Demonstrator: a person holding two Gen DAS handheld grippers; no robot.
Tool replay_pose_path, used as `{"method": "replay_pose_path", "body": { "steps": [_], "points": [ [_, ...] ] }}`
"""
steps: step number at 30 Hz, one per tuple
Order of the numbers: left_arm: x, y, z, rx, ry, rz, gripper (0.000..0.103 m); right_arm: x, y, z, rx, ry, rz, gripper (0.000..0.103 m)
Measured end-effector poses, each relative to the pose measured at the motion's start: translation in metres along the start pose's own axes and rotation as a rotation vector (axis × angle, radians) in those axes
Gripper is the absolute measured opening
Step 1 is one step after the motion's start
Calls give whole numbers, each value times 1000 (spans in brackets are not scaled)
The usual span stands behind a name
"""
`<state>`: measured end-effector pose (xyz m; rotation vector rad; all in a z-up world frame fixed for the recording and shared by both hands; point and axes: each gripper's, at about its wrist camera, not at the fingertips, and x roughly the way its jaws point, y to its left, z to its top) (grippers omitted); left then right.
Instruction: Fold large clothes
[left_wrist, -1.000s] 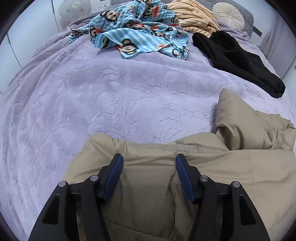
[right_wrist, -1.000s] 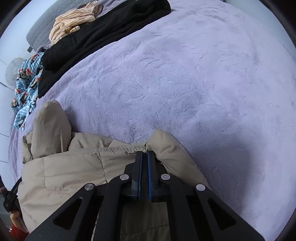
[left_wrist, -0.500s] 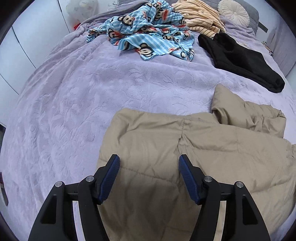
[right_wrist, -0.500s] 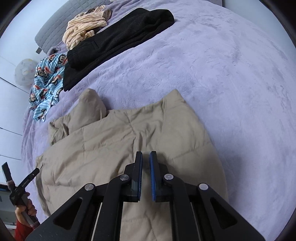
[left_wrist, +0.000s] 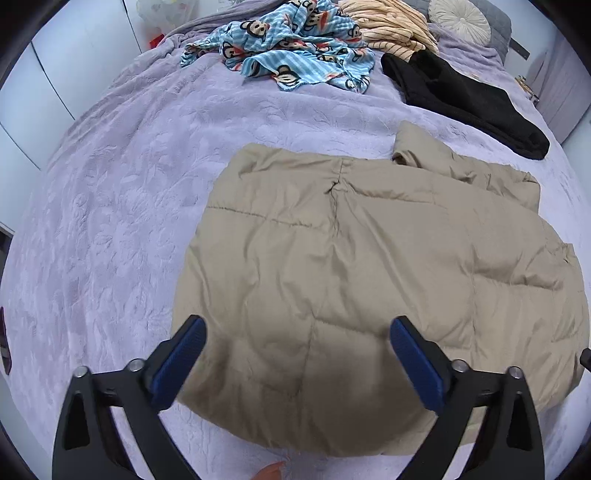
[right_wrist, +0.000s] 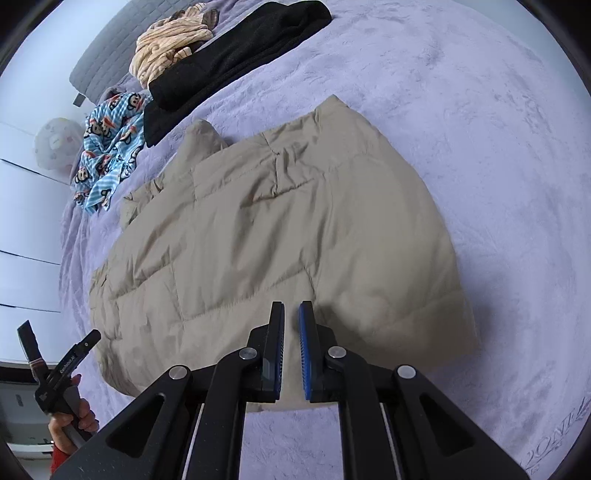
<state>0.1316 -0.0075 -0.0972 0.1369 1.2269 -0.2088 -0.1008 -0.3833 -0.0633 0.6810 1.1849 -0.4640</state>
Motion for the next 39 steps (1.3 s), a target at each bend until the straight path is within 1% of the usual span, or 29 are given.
{"method": "replay_pose_path", "body": {
  "steps": [3, 4, 5, 6, 7, 8, 9, 13, 15, 16, 19, 21, 24, 25, 26, 28, 31, 33, 35, 39],
  "points": [
    [-5, 1, -12, 2, 11, -17, 103, -3, -4, -19, 31, 19, 19, 10],
    [-7, 1, -17, 3, 12, -22, 103, -4, -6, -24, 45, 24, 28, 16],
    [-8, 2, -21, 5, 14, -26, 103, -5, -8, -31, 63, 28, 36, 32],
    [-9, 3, -25, 8, 15, -30, 103, -6, -10, -37, 75, 27, 40, 44],
    [-10, 4, -30, 11, 17, -33, 103, -8, -11, -42, 80, 22, 42, 66],
    [-10, 5, -34, 12, 20, -35, 103, -10, -12, -49, 86, 10, 43, 72],
    [-10, 6, -40, 12, 22, -40, 103, -12, -12, -56, 89, 2, 41, 72],
    [-5, 13, -57, 12, 52, -35, 103, -7, -15, -76, 97, 30, 45, 72],
    [-1, 18, -67, 3, 68, -43, 103, 0, -18, -86, 121, 50, 54, 75],
    [1, 20, -71, -4, 74, -50, 103, 3, -19, -90, 133, 54, 64, 81],
    [9, 31, -85, -48, 112, -67, 103, 13, -22, -100, 154, 60, 73, 81],
    [16, 39, -94, -81, 120, -58, 103, 20, -23, -106, 158, 61, 88, 81],
    [24, 46, -105, -94, 128, -55, 103, 33, -24, -111, 157, 60, 110, 89],
    [27, 48, -108, -100, 135, -65, 103, 37, -24, -113, 160, 59, 124, 93],
    [29, 49, -110, -105, 146, -89, 103, 40, -25, -114, 163, 57, 131, 93],
    [32, 52, -115, -128, 165, -161, 103, 43, -25, -116, 172, 48, 155, 93],
    [32, 59, -118, -206, 165, -283, 103, 43, -28, -116, 201, 34, 202, 93],
    [31, 61, -118, -250, 154, -336, 103, 43, -30, -115, 228, 27, 229, 93],
    [30, 59, -116, -248, 138, -341, 103, 45, -33, -112, 248, 26, 243, 93],
    [28, 53, -109, -196, 118, -335, 103, 49, -36, -106, 267, 28, 261, 93]
  ]
}}
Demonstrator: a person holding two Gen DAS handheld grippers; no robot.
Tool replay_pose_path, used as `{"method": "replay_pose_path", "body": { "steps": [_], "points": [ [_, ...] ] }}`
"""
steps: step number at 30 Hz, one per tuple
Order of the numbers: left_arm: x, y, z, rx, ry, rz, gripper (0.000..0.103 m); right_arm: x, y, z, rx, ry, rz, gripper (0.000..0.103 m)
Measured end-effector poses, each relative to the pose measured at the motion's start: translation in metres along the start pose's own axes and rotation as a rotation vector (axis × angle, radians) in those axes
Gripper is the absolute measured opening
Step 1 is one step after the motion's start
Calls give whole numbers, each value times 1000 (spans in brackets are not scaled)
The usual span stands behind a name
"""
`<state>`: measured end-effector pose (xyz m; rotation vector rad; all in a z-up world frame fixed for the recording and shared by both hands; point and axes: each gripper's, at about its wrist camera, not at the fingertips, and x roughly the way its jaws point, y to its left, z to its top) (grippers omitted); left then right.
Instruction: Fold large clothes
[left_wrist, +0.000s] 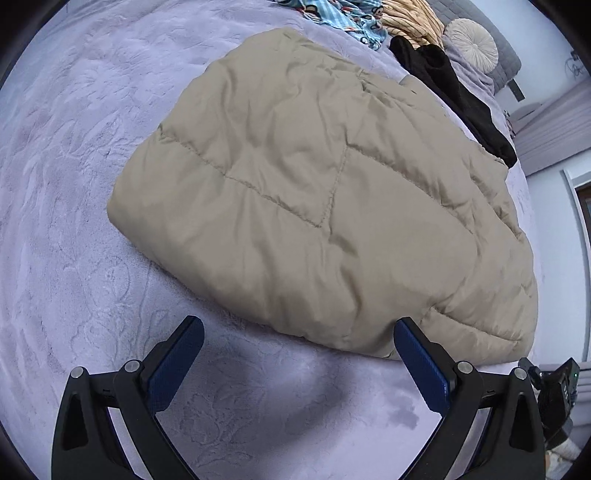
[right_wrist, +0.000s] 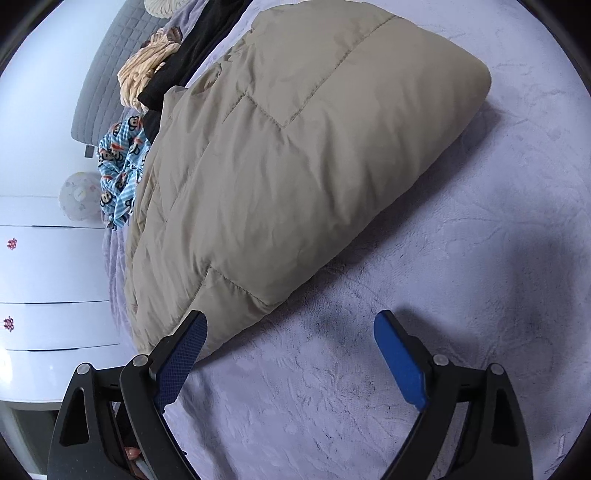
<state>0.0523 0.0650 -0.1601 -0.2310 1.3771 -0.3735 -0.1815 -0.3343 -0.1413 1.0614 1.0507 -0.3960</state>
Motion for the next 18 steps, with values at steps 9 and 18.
{"method": "replay_pose_path", "body": {
  "steps": [9, 18],
  "points": [
    [2, 10, 10, -55, -5, -102, 103, 10, -19, 23, 166, -40, 142, 93],
    [11, 33, 27, -146, -11, -169, 103, 29, -9, 53, 193, -44, 259, 103]
  ]
}}
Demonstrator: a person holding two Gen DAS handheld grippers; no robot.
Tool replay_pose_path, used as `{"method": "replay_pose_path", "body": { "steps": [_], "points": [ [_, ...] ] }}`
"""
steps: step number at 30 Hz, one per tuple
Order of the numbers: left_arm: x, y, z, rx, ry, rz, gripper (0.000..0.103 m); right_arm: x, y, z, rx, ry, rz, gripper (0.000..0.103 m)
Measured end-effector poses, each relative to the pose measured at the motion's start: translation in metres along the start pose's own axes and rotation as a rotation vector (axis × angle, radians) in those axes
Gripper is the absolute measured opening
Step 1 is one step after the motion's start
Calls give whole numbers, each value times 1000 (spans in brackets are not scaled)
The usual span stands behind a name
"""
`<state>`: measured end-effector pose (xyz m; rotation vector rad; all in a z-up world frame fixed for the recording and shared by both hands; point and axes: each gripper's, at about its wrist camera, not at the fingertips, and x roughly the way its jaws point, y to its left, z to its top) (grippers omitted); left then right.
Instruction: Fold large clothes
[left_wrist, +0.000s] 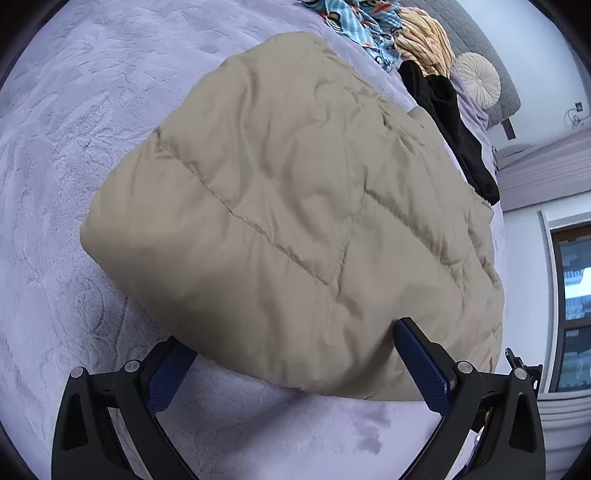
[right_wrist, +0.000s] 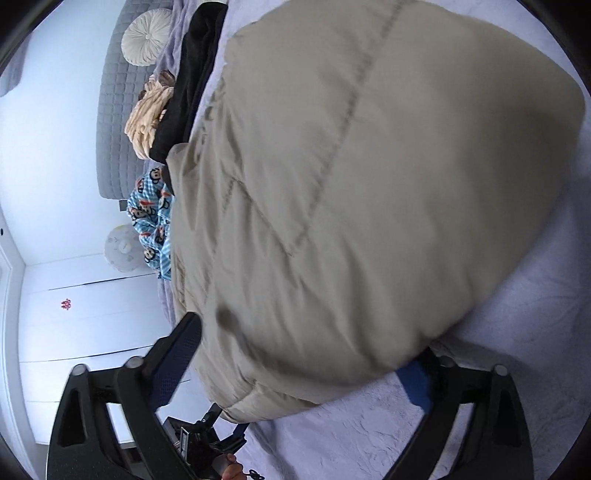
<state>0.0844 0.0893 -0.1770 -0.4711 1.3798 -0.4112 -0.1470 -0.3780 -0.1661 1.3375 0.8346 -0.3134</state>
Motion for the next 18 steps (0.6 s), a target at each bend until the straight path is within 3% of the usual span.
{"method": "replay_pose_path", "body": {
  "steps": [9, 18],
  "points": [
    [14, 3, 0, -31, 25, -54, 103, 6, -8, 6, 15, 28, 8, 103],
    [35, -17, 32, -73, -44, -91, 103, 20, 0, 11, -19, 55, 13, 103]
  ]
}}
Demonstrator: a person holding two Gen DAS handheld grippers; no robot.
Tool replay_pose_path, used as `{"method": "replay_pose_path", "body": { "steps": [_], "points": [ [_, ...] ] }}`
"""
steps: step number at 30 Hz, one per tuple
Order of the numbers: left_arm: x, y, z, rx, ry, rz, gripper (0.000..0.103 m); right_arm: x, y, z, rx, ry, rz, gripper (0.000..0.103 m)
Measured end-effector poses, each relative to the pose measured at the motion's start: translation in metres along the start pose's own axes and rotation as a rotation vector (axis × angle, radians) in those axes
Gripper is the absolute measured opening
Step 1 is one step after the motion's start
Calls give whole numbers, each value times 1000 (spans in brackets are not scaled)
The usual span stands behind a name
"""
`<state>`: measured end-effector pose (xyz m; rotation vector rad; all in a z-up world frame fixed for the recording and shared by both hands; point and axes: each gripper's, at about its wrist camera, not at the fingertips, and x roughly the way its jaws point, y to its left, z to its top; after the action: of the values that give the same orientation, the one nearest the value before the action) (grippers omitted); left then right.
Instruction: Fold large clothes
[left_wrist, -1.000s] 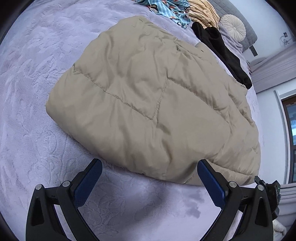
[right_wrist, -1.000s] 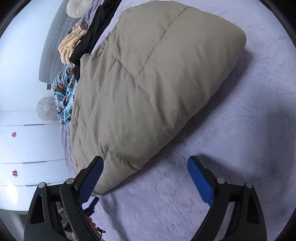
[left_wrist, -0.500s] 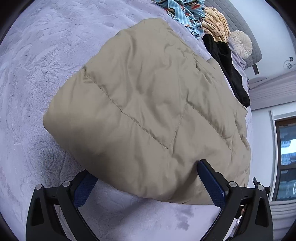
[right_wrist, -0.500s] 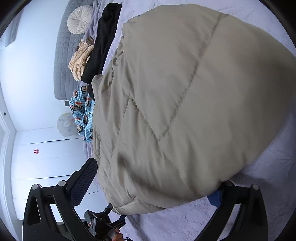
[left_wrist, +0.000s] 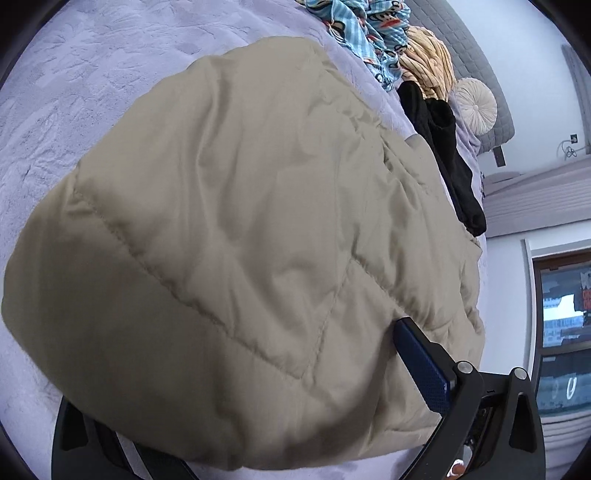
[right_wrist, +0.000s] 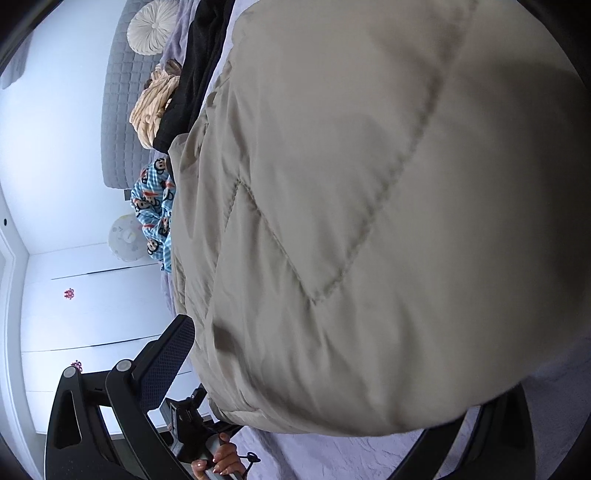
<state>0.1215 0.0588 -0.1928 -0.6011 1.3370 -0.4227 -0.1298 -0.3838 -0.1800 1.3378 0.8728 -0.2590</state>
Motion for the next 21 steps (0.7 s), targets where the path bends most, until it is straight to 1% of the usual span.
{"method": "replay_pose_path", "body": {
  "steps": [2, 4, 6, 7, 8, 9, 10, 11, 12, 13, 14, 15, 16, 18, 21],
  "points": [
    [8, 1, 3, -30, -30, 32, 103, 6, 0, 5, -6, 7, -3, 103],
    [11, 0, 5, -70, -57, 63, 90, 12, -3, 10, 0, 15, -11, 103],
    [9, -5, 7, -71, -84, 64, 53, 13, -5, 11, 12, 23, -14, 103],
    [6, -10, 8, -62, -92, 58, 46, 12, -5, 12, 16, 25, -13, 103],
    [3, -16, 8, -35, -106, 71, 35, 11, -5, 12, 20, 25, -15, 101],
    [-1, -25, 6, 10, -125, 100, 28, 10, -5, 12, 27, 26, -21, 97],
    [-6, -35, 3, 76, -148, 144, 26, 9, -6, 12, 37, 28, -47, 76],
    [-12, -48, -2, 157, -176, 195, 22, 9, -6, 13, 41, 34, -46, 54],
    [-17, -62, -9, 243, -205, 244, 20, 7, -6, 13, 47, 40, -20, 46],
    [-20, -76, -15, 311, -229, 280, 19, 4, -5, 13, 47, 36, -7, 34],
    [-22, -88, -21, 361, -248, 300, 18, -1, -1, 12, 29, 32, 3, 28],
    [-29, -96, -25, 391, -263, 303, 18, -4, 3, 11, 8, 31, 4, 26],
    [-36, -101, -28, 399, -270, 286, 18, -10, 8, 10, -17, 31, 6, 24],
    [-51, -101, -33, 381, -273, 256, 18, -18, 13, 9, -37, 39, 26, 23],
    [-70, -104, -45, 369, -277, 249, 18, -32, 15, 4, -57, 62, 53, 23]
  ]
}}
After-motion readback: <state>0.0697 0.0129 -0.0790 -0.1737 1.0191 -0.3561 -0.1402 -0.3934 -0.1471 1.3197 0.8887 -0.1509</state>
